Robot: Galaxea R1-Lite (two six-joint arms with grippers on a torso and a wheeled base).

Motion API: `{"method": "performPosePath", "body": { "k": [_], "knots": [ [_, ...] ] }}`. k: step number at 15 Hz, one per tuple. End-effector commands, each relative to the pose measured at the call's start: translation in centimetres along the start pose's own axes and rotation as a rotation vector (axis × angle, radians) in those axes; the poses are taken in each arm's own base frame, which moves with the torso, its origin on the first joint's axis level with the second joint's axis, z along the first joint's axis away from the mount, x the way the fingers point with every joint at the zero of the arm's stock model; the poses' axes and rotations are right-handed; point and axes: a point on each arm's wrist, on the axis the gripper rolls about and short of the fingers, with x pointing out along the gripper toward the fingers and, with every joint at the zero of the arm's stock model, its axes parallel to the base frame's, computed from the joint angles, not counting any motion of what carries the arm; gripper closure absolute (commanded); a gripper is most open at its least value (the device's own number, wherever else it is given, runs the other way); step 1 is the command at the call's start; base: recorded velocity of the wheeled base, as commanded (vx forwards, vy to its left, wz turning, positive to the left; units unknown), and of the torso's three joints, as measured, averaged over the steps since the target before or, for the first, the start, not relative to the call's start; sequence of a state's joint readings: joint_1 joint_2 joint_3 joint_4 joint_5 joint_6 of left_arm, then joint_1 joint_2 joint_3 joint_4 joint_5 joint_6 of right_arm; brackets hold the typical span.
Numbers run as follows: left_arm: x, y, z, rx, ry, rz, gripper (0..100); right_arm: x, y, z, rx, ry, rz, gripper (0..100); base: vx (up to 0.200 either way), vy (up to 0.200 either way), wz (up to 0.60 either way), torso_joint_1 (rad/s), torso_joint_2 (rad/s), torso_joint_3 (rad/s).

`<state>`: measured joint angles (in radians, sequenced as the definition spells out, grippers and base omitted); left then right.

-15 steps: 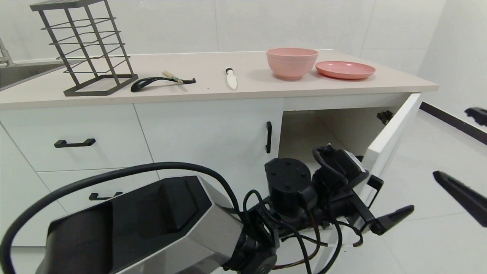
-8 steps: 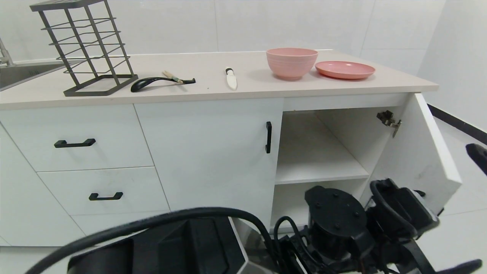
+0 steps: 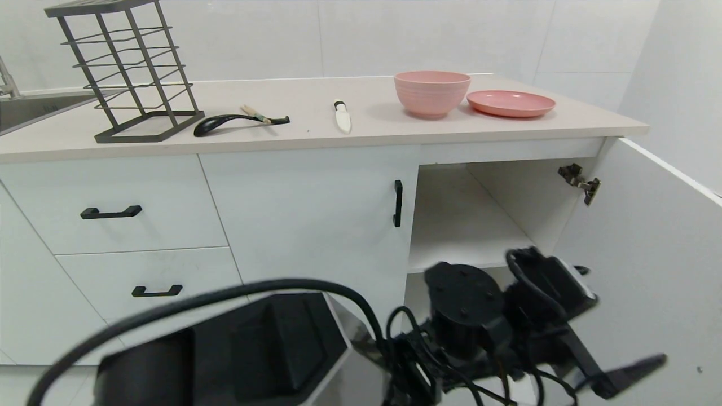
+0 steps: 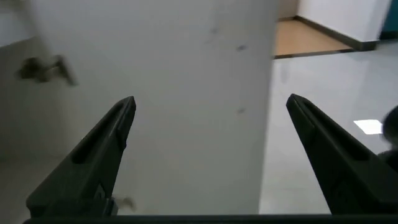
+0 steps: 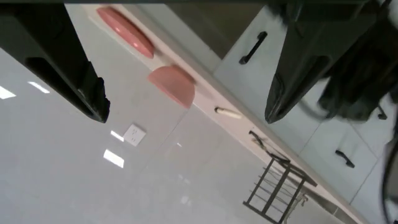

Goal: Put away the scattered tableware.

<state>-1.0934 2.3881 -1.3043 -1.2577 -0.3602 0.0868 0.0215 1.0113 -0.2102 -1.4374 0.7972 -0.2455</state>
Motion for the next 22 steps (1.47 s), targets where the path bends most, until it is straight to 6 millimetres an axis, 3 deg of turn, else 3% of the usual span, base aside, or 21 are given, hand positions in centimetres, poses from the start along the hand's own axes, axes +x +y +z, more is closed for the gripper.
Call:
{"method": "performPosePath", "body": {
  "k": [1,3,4,6,7,9,11,12,13,14,15,17,19,22],
  "knots": [
    [-9.3,4.8,8.0,0.050,-0.020,0.171,0,-1.5,1.7,-0.3,0.043,0.033,0.016,0,0.000,0.000,0.00,0.000,0.00,0.000],
    [-15.3,5.7,14.0,0.127,-0.089,0.283,0,-2.6,3.0,-0.4,0.084,0.065,0.031,0,0.000,0.000,0.00,0.000,0.00,0.000],
    [-17.6,5.1,15.9,0.162,-0.113,0.315,0,-3.1,3.5,-0.2,0.089,0.069,0.032,0,0.000,0.000,0.00,0.000,0.00,0.000],
    [-22.7,1.4,19.2,0.225,-0.153,0.336,0,-4.6,4.6,1.1,0.065,0.048,0.030,0,0.000,0.000,0.00,0.000,0.00,0.000],
    [-24.3,0.3,19.8,0.230,-0.161,0.341,0,-5.0,5.0,1.5,0.061,0.044,0.035,0,0.000,0.000,0.00,0.000,0.00,0.000],
    [-31.3,-2.2,21.1,0.322,-0.170,0.507,0,-7.2,7.0,2.5,0.089,0.067,0.035,0,0.000,0.000,0.00,0.000,0.00,0.000],
    [-36.0,-6.4,21.9,0.408,-0.205,0.614,0,-9.1,8.7,3.7,0.094,0.080,0.027,0,0.000,0.000,0.00,0.000,0.00,0.000],
    [-37.0,-7.6,21.8,0.418,-0.203,0.635,0,-9.6,9.2,4.0,0.095,0.087,0.022,0,0.000,0.000,0.00,0.000,0.00,0.000],
    [-39.6,-11.3,21.2,0.439,-0.178,0.705,0,-11.0,10.4,5.4,0.087,0.092,0.007,0,0.000,0.000,0.00,0.000,0.00,0.000],
    [-40.9,-13.8,20.4,0.428,-0.154,0.741,0,-11.6,11.1,5.8,0.094,0.102,0.008,0,0.000,0.000,0.00,0.000,0.00,0.000],
    [-41.4,-14.8,19.9,0.414,-0.135,0.760,0,-11.8,11.3,5.7,0.098,0.104,0.008,0,0.000,0.000,0.00,0.000,0.00,0.000],
    [-43.1,-18.2,16.1,0.301,-0.019,0.831,0,-11.9,11.6,4.3,0.149,0.154,-0.047,0,0.000,0.000,0.00,0.000,0.00,0.000],
    [-43.1,-17.6,15.1,0.243,-0.002,0.901,0,-12.6,13.0,0.0,0.255,0.306,-0.154,0,0.000,0.000,0.00,0.000,0.00,0.000],
    [-43.3,-16.6,10.9,0.145,0.117,1.043,0,-13.4,13.6,-1.9,0.346,0.519,-0.304,0,0.000,0.000,0.00,0.000,0.00,0.000]
  ]
}}
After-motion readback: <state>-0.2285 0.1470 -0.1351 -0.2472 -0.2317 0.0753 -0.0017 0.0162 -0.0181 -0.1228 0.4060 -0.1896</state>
